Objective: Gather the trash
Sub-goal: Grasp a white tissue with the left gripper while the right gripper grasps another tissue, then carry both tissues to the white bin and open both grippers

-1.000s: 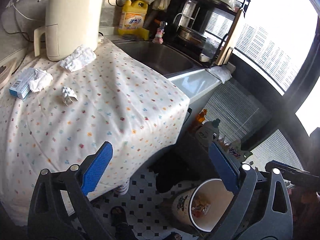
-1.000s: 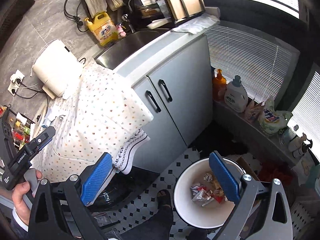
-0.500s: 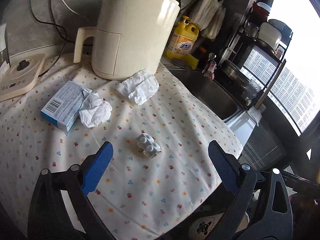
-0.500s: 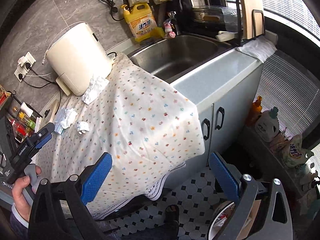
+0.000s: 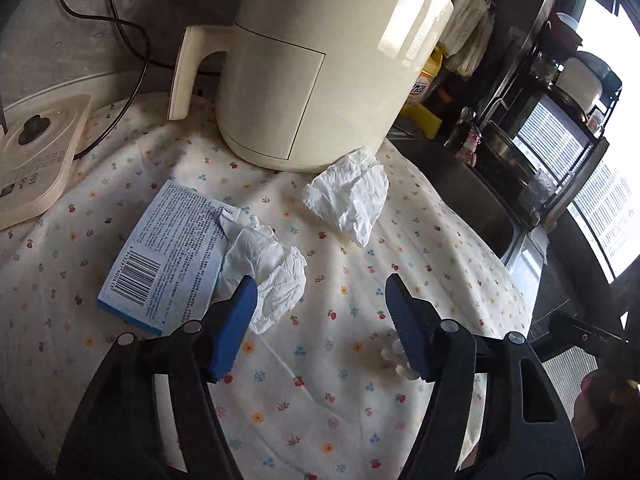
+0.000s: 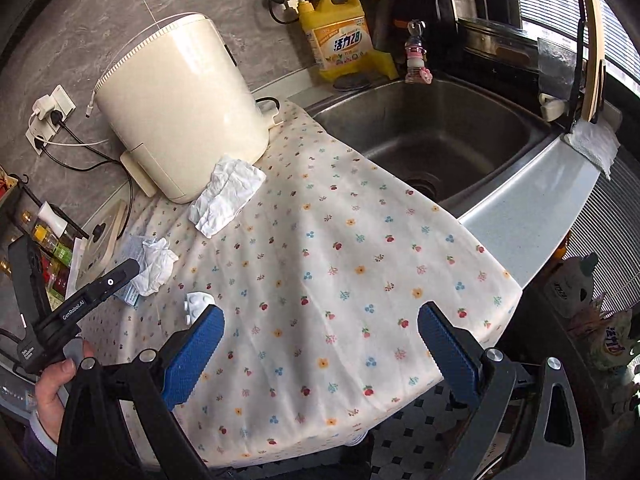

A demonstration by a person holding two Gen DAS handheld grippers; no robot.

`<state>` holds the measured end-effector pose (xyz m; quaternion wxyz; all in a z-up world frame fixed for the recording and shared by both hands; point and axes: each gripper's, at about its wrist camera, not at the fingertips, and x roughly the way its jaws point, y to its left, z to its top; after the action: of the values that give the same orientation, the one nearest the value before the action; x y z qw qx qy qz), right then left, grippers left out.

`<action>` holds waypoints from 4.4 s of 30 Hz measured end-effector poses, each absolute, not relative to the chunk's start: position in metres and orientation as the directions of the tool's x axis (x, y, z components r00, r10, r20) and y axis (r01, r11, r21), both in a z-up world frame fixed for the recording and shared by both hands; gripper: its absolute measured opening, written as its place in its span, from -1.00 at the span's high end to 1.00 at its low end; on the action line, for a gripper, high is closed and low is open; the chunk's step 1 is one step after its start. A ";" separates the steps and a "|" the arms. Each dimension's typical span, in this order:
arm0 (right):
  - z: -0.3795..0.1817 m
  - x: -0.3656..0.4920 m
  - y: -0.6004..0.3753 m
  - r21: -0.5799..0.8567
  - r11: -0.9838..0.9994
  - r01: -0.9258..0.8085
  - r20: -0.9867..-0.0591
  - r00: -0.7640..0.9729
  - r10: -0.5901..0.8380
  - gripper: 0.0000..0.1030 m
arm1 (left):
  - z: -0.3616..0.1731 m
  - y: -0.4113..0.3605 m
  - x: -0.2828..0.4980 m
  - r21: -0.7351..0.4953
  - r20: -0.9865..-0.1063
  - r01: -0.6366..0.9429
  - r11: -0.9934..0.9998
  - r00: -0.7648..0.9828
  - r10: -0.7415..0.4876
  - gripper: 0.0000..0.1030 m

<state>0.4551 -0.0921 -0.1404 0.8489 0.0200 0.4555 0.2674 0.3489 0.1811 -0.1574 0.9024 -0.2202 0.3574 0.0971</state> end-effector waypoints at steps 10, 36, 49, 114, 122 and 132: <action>-0.143 0.478 -0.052 0.258 0.853 -0.453 -0.775 0.430 0.463 -0.85 | -0.186 0.194 0.384 -0.243 -0.775 -0.313 0.918 0.632 0.010 0.79; -0.196 0.526 0.133 0.138 0.696 -0.704 -0.854 0.272 0.444 0.39 | -0.146 0.282 0.354 -0.335 -0.666 -0.419 0.844 0.739 0.102 0.81; -0.157 0.504 0.056 0.225 0.698 -0.680 -0.810 0.267 0.521 0.89 | -0.131 0.233 0.358 -0.315 -0.649 -0.343 0.885 0.758 0.063 0.80; -0.287 0.273 -0.515 0.251 0.963 -0.100 -0.925 0.269 0.269 -0.01 | -0.260 -0.279 0.272 -0.375 -0.820 0.136 0.917 0.413 -0.396 0.80; -0.271 0.243 -0.576 0.245 0.969 0.006 -0.915 0.331 0.230 -0.10 | -0.273 -0.338 0.274 -0.373 -0.832 0.233 0.898 0.344 -0.435 0.79; -0.270 0.219 -0.613 0.277 0.956 0.100 -0.905 0.362 0.225 -0.10 | -0.261 -0.363 0.275 -0.308 -0.829 0.267 0.913 0.395 -0.395 -0.12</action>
<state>0.2192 -0.6129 -0.2702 0.8126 0.1440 0.5634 0.0383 0.2753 -0.3626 -0.2606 0.8328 -0.0624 0.5128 -0.1990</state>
